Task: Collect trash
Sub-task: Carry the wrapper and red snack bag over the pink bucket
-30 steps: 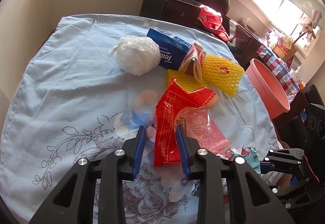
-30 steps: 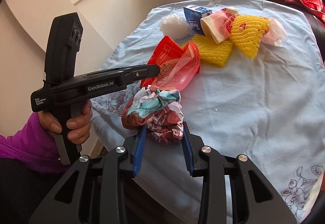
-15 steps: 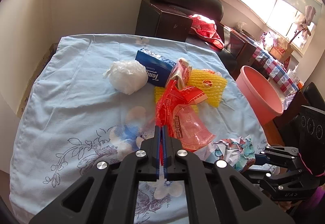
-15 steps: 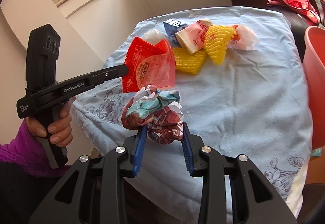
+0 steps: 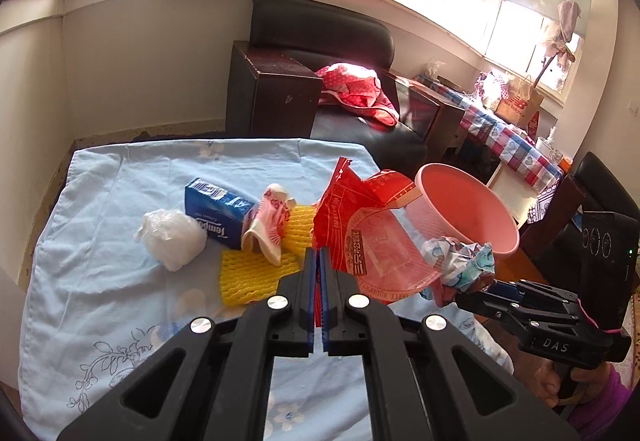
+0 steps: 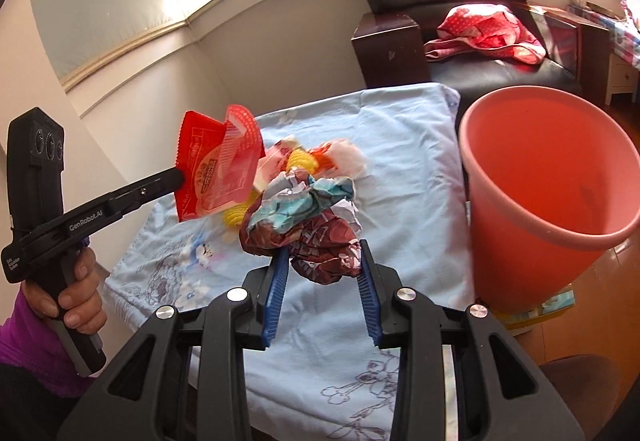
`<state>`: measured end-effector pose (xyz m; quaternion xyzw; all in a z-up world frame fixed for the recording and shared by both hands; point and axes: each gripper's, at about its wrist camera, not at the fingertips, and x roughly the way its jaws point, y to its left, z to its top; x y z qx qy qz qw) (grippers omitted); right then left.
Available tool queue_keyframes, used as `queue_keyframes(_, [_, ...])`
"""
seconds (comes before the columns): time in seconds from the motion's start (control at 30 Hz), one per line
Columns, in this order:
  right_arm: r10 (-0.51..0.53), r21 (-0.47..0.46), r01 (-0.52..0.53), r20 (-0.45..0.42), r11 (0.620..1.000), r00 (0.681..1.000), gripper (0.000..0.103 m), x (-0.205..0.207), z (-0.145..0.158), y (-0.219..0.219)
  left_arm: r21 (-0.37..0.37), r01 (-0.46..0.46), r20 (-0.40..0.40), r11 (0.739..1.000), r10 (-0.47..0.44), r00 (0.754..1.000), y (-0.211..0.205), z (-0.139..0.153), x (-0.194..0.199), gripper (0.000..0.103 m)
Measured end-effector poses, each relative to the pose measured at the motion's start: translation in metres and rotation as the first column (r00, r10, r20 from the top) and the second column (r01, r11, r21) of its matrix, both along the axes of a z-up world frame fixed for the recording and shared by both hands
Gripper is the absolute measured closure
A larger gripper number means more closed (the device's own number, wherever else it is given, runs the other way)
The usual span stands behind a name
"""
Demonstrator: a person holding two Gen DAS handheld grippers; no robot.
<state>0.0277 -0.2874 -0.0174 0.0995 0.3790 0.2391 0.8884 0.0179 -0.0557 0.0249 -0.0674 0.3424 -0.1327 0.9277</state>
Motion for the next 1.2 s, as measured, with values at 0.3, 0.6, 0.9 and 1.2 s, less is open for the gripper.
queue_keyframes(0.3, [-0.212,-0.024,0.214,0.077,0.977,0.974,0.068,0.005,0.012,-0.062,0.010,0.098,0.049,0.995,-0.098,0.994,-0.064,0.018,0.025,0.102])
queue_keyframes(0.6, [-0.352,-0.069,0.363,0.132,0.929,0.927,0.068,0.011,0.015,-0.106,0.042,0.167,0.039,0.985,-0.169,0.985,-0.127,0.013,0.056,0.102])
queue_keyframes(0.9, [-0.413,-0.126,0.427,0.125,0.895,0.902,0.068,0.026,0.004,-0.131,0.094,0.207,-0.018,0.974,-0.207,0.978,-0.181,-0.010,0.087,0.102])
queue_keyframes(1.2, [-0.454,-0.164,0.459,0.069,0.873,0.888,0.068,0.046,-0.015,-0.148,0.147,0.239,-0.074,0.960,-0.231,0.970,-0.221,-0.032,0.110,0.102])
